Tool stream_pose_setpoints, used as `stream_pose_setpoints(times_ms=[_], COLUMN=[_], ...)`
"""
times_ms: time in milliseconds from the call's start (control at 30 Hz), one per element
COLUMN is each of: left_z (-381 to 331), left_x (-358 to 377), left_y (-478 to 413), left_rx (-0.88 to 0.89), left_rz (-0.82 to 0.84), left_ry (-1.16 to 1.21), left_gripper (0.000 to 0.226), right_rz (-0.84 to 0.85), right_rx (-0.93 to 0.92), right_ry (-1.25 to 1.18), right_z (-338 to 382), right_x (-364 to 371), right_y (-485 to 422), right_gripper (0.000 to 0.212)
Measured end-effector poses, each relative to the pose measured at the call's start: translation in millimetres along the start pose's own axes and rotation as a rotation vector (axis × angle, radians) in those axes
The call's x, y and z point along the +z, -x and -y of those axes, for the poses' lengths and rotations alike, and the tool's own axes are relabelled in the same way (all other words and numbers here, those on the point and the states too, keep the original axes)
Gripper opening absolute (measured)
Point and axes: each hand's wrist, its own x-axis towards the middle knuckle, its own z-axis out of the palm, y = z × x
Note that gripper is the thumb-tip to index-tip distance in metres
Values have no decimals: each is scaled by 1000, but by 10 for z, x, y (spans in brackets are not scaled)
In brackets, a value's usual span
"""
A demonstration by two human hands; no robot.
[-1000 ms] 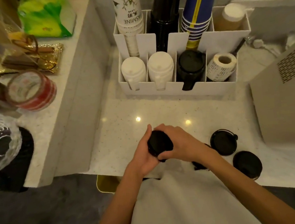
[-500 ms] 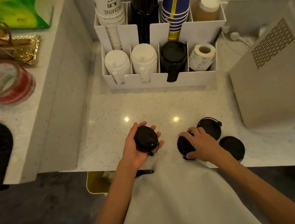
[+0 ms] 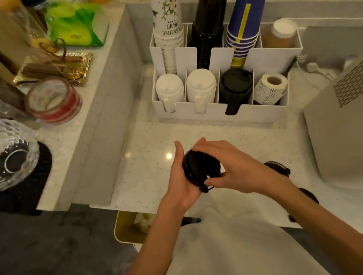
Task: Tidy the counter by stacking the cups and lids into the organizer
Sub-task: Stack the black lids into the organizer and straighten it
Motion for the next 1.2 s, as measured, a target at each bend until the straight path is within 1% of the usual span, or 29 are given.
stream_pose_setpoints(times_ms=[100,200,433,500,600,667,733,767,800,833,867,900,933,967,1000,1033,1067,1133,1167,1200], left_z=[-71,-159,-158,-144,-87,-29,24,44,64,87,107,129,148,168,182,191,195,191,183,171], left_x=[12,1,94,93,71,65,65,74,79,75,59,35,7,-22,-47,-64,-72,-75,-76,-76], left_y=[26,49,46,18,-50,-110,-176,-205,-230,-248,-260,-259,-253,-241,-230,-221,-217,-213,-212,-210], left_rx=[-4,-12,53,35,-69,-151,-203,-218,-221,-214,-201,-191,-186,-185,-187,-193,-198,-196,-185,-167], left_rz=[-9,-10,-23,-11,21,49,64,71,74,68,54,44,38,34,27,17,6,-9,-17,-27], left_ry=[74,96,72,32,72,100,85,81,88,98,107,121,142,162,174,174,169,162,164,165], left_gripper=[72,69,64,60,61,62,59,56,51,45,40,39,38,38,38,37,36,33,32,31], right_rz=[13,29,1,24,65,82,86,46,-46,-182,-316,-395,-374,-260,-113,2,54,22,-15,-58], right_rx=[-53,-97,-95,-78,-52,1,79,123,168,226,309,425,563,695,785,825,826,767,739,729], right_ry=[43,27,50,37,22,-26,-202,-314,-400,-422,-365,-261,-147,-57,2,45,91,184,198,158], right_z=[26,11,19,-8,-94,-191,-324,-412,-528,-680,-864,-1069,-1273,-1455,-1581,-1651,-1679,-1682,-1671,-1646], right_x=[-46,-97,-129,-107,-63,-31,-22,-25,-28,-25,-19,-4,29,98,194,307,421,604,646,635], right_y=[-62,-116,-177,-157,-85,-2,85,136,193,260,335,418,505,583,654,705,738,763,759,743], right_gripper=[77,77,76,75,76,79,85,85,83,76,69,64,65,72,82,90,96,98,96,94])
